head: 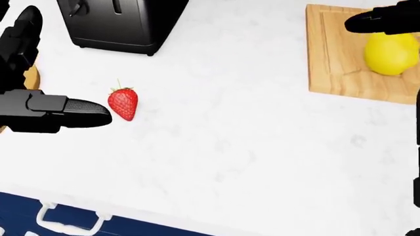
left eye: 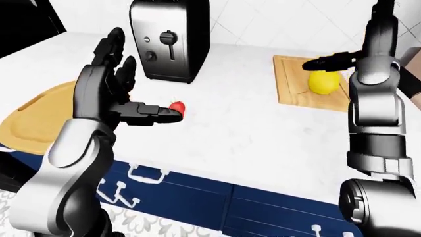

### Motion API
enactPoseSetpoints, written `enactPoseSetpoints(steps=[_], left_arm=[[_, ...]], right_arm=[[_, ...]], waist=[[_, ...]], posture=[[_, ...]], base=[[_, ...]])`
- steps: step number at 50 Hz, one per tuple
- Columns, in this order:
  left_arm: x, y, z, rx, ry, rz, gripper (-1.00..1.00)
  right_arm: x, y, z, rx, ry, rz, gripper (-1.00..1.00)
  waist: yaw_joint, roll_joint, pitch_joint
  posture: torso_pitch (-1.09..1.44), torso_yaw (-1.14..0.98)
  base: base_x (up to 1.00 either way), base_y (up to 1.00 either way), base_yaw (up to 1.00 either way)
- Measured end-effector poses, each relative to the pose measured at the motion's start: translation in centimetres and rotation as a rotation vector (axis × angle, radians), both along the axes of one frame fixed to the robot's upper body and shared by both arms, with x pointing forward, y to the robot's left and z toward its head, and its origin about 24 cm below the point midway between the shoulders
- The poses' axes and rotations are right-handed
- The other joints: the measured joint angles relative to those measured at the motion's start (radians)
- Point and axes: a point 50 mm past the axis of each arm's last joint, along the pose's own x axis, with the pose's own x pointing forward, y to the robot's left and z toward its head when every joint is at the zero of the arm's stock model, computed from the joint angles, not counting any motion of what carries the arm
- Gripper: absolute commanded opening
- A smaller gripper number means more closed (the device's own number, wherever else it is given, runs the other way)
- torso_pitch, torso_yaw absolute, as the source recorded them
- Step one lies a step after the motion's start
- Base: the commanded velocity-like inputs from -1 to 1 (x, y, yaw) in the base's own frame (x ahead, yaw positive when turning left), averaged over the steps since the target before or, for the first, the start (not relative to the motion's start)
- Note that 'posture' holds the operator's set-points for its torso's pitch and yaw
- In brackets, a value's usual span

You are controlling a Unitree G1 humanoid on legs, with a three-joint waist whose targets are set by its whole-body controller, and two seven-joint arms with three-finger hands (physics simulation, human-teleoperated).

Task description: Place the lemon and the strawberry on separate cutting boards.

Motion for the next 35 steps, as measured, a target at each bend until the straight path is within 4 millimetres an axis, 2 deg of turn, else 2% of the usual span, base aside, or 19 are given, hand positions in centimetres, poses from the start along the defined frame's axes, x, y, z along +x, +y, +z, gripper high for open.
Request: enactPoseSetpoints(steps=[9, 14, 18, 25, 35], left_arm=[[0.0, -1.7, 0.6, 0.033, 0.003, -0.054, 1.00], [0.0, -2.0, 0.4, 0.069, 0.012, -0.058, 1.00], [0.0, -2.3, 0.0, 0.101, 0.021, -0.065, 1.00], [0.5, -2.7, -0.2, 0.178, 0.038, -0.060, 1.00], [1.3, -3.6, -1.3, 0.308, 0.131, -0.098, 1.00]], right_arm=[[-3.0, 4.3, 3.3, 0.013, -0.069, 0.184, 1.00], [-4.2, 6.2, 3.5, 0.024, -0.070, 0.279, 1.00], [-4.4, 7.4, 2.9, 0.035, -0.048, 0.349, 1.00], [-4.0, 7.3, 2.2, 0.054, -0.022, 0.358, 1.00], [-4.1, 7.2, 2.3, 0.055, -0.036, 0.349, 1.00]], waist=[[-0.002, 0.004, 0.002], [-0.004, 0.005, 0.003], [-0.004, 0.007, 0.004], [-0.004, 0.009, 0.005], [-0.005, 0.007, 0.004]], posture=[[0.00, 0.00], [0.00, 0.00], [0.00, 0.00], [0.00, 0.00], [0.00, 0.00]], base=[[0.00, 0.00, 0.00], [0.00, 0.00, 0.00], [0.00, 0.00, 0.00], [0.00, 0.00, 0.00], [0.00, 0.00, 0.00]])
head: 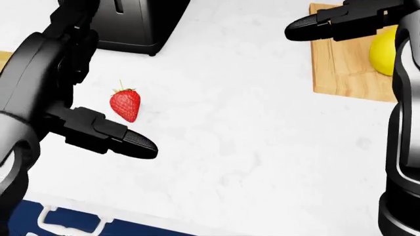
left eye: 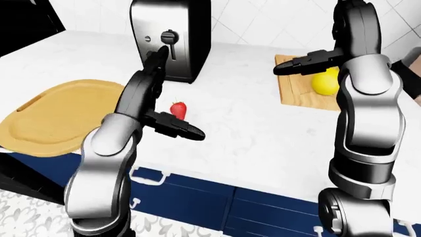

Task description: Place the lemon and the strawberry on separate cutting boards.

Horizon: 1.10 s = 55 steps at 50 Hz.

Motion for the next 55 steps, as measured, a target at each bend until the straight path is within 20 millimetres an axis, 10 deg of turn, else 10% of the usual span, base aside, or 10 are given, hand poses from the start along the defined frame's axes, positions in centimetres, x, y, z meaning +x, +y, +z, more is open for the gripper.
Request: enactPoseSetpoints(steps=[55], left_arm=[[4.4, -0.3, -1.4, 0.180, 0.244, -0.032, 0.85]], right_arm=[[0.4, 0.5, 0.0, 0.003, 0.003, -0.004, 1.00]], waist=[[0.006, -0.021, -0.003]], posture=[[0.00, 0.00]], base=[[0.00, 0.00, 0.00]])
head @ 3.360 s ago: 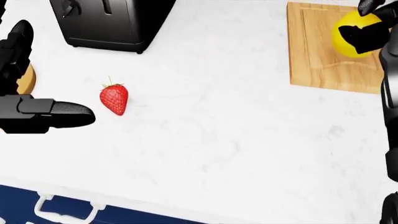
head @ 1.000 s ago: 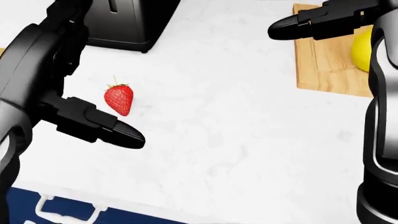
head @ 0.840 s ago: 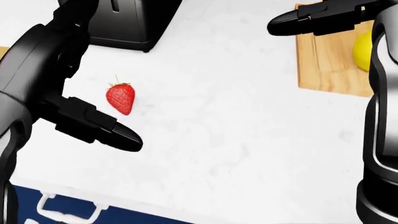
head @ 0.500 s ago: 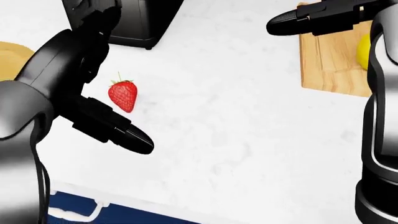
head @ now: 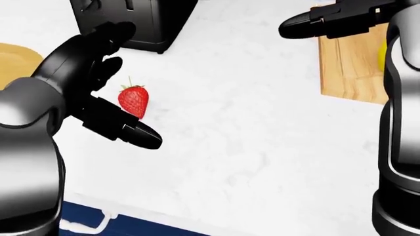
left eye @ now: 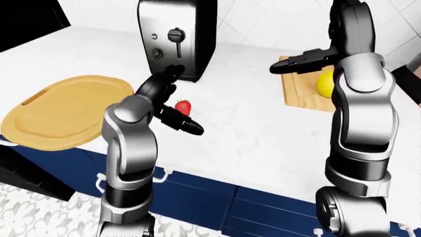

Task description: Place the lemon and the strawberry on separate cutting boards.

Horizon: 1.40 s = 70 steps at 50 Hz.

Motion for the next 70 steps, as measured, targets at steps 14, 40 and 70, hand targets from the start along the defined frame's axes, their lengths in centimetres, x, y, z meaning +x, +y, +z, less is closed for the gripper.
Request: enactPoseSetpoints(steps=[14, 40, 70], left_arm=[[1.1, 0.1, -1.1, 0.043, 0.018, 0.013, 0.70], [2.0, 0.4, -2.0, 0.105, 0.000, 0.034, 0.25], [0.4, 0.4, -1.9, 0.110, -0.046, 0.015, -0.36]], right_arm=[[0.1, 0.0, -0.2, -0.001, 0.008, -0.003, 1.00], [0.0, 0.0, -0.3, -0.005, 0.010, -0.007, 1.00], [0.1, 0.0, -0.5, -0.017, 0.012, -0.013, 1.00]], waist=[[0.000, 0.001, -0.001], [-0.003, 0.004, -0.004], [-0.004, 0.006, -0.004]], posture=[[0.00, 0.00], [0.00, 0.00], [0.00, 0.00]], base=[[0.00, 0.00, 0.00], [0.00, 0.00, 0.00], [0.00, 0.00, 0.00]])
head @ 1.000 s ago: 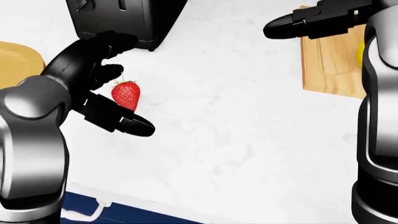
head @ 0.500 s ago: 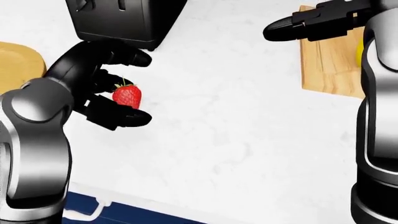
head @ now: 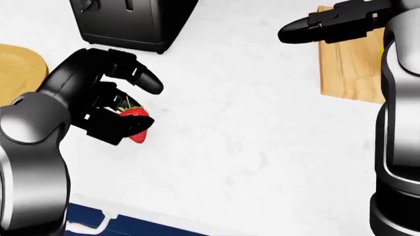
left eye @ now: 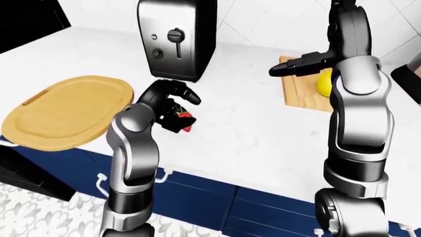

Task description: Place the lemon and the strawberry on separate cutting boards.

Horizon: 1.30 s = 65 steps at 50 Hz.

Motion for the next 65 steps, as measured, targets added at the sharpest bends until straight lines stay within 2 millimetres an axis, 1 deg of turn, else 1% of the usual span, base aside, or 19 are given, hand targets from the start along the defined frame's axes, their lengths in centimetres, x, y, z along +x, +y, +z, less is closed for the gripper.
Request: enactPoseSetpoints(steps=[8, 15, 25, 28, 32, 35, 38, 40, 42, 46, 49, 52, 54, 55, 56, 59, 60, 63, 65], left_arm=[[0.3, 0.1, 2.2, -0.002, -0.050, 0.002, -0.44], [1.1, 1.4, 3.7, -0.012, -0.071, 0.043, -0.44], [0.6, 2.0, 5.9, -0.034, -0.120, 0.057, -0.44], [0.6, 2.1, 5.9, -0.038, -0.108, 0.061, -0.47], [0.6, 1.8, 5.9, -0.038, -0.110, 0.052, -0.52], [0.6, 1.5, 6.0, -0.035, -0.114, 0.036, -0.54], [0.6, 1.4, 6.0, -0.033, -0.115, 0.029, -0.55], [0.6, 1.6, 6.0, -0.035, -0.114, 0.038, -0.56], [0.5, 1.9, 6.1, -0.038, -0.119, 0.051, -0.57], [0.7, 2.7, 5.3, -0.045, -0.089, 0.091, -0.59], [0.7, 2.4, 5.7, -0.043, -0.105, 0.082, -0.62], [0.5, 2.2, 6.4, -0.037, -0.140, 0.068, -0.62], [0.4, 2.3, 6.6, -0.035, -0.146, 0.069, -0.63], [0.5, 2.2, 6.6, -0.035, -0.146, 0.069, -0.63], [0.5, 2.1, 6.7, -0.035, -0.149, 0.067, -0.63], [0.7, 1.5, 5.5, -0.033, -0.099, 0.039, -0.63], [0.8, 1.4, 5.3, -0.034, -0.084, 0.035, -0.65], [0.9, 1.6, 5.1, -0.039, -0.074, 0.038, -0.65], [0.7, 1.6, 5.7, -0.038, -0.103, 0.040, -0.65]], right_arm=[[-0.1, 0.0, 0.2, -0.002, -0.004, 0.003, 1.00], [-0.1, 0.0, 0.4, -0.004, -0.007, 0.004, 1.00], [-0.4, 0.3, 0.6, -0.010, -0.009, 0.012, 1.00], [-0.3, 0.4, 0.5, -0.013, 0.003, 0.013, 1.00], [-0.2, 0.1, 0.1, -0.010, 0.018, 0.001, 1.00], [-0.2, -0.3, -0.1, -0.005, 0.027, -0.016, 1.00], [-0.2, -0.4, -0.1, -0.003, 0.028, -0.024, 1.00], [-0.3, -0.1, 0.3, -0.009, 0.014, -0.014, 1.00], [-0.5, 0.2, 0.7, -0.019, -0.009, 0.001, 1.00], [-0.2, 1.0, -0.3, -0.029, 0.024, 0.037, 1.00], [-0.1, 0.6, -0.5, -0.015, 0.043, 0.027, 1.00], [-0.5, 0.3, 0.2, -0.016, 0.002, 0.011, 1.00], [-0.8, 0.3, 0.8, -0.023, -0.033, 0.010, 1.00], [-0.8, 0.3, 1.0, -0.025, -0.043, 0.008, 1.00], [-0.9, 0.2, 1.1, -0.026, -0.048, 0.005, 1.00], [-0.6, -0.5, -0.1, -0.011, 0.001, -0.022, 1.00], [-0.5, -0.6, -0.4, -0.006, 0.018, -0.026, 1.00], [-0.4, -0.5, -0.7, -0.005, 0.039, -0.025, 1.00], [-0.6, -0.5, -0.6, -0.004, 0.023, -0.026, 1.00]], waist=[[0.002, -0.002, 0.002], [0.000, 0.000, 0.003], [0.001, 0.003, 0.004], [-0.012, 0.015, -0.024], [-0.025, 0.029, -0.021], [-0.029, 0.023, -0.015], [-0.025, 0.001, -0.018], [-0.013, 0.015, -0.015], [-0.005, 0.049, -0.013], [0.011, 0.064, -0.024], [-0.004, 0.040, -0.017], [-0.017, 0.010, -0.005], [-0.026, 0.003, -0.013], [-0.029, -0.007, -0.015], [-0.032, -0.026, -0.020], [-0.039, -0.049, -0.033], [-0.038, -0.047, -0.032], [-0.039, -0.012, 0.006], [-0.039, 0.005, 0.012]], posture=[[0.00, 0.00], [0.00, 0.00], [0.00, 0.00], [0.00, 0.00], [0.00, 0.00], [0.00, 0.00], [0.00, 0.00], [0.00, 0.00], [0.00, 0.00], [0.00, 0.00], [0.00, 0.00], [0.00, 0.00], [0.00, 0.00], [0.00, 0.00], [0.00, 0.00], [0.00, 0.00], [0.00, 0.00], [0.00, 0.00], [0.00, 0.00]], base=[[0.00, 0.00, 0.00], [0.00, 0.00, 0.00], [-0.02, 0.00, 0.00], [-0.46, 0.00, 0.00], [-0.58, 0.01, 0.00], [-0.60, 0.05, 0.00], [-0.61, 0.05, 0.00], [-0.60, 0.06, 0.00], [-0.61, 0.12, 0.00], [-0.44, 0.16, 0.00], [-0.18, 0.15, 0.00], [-0.39, 0.19, 0.00], [-0.68, 0.26, 0.00], [-0.70, 0.27, 0.00], [-0.70, 0.26, 0.00], [-0.62, 0.29, 0.00], [0.00, 0.29, 0.00], [0.00, 0.29, 0.00], [0.00, 0.29, 0.00]])
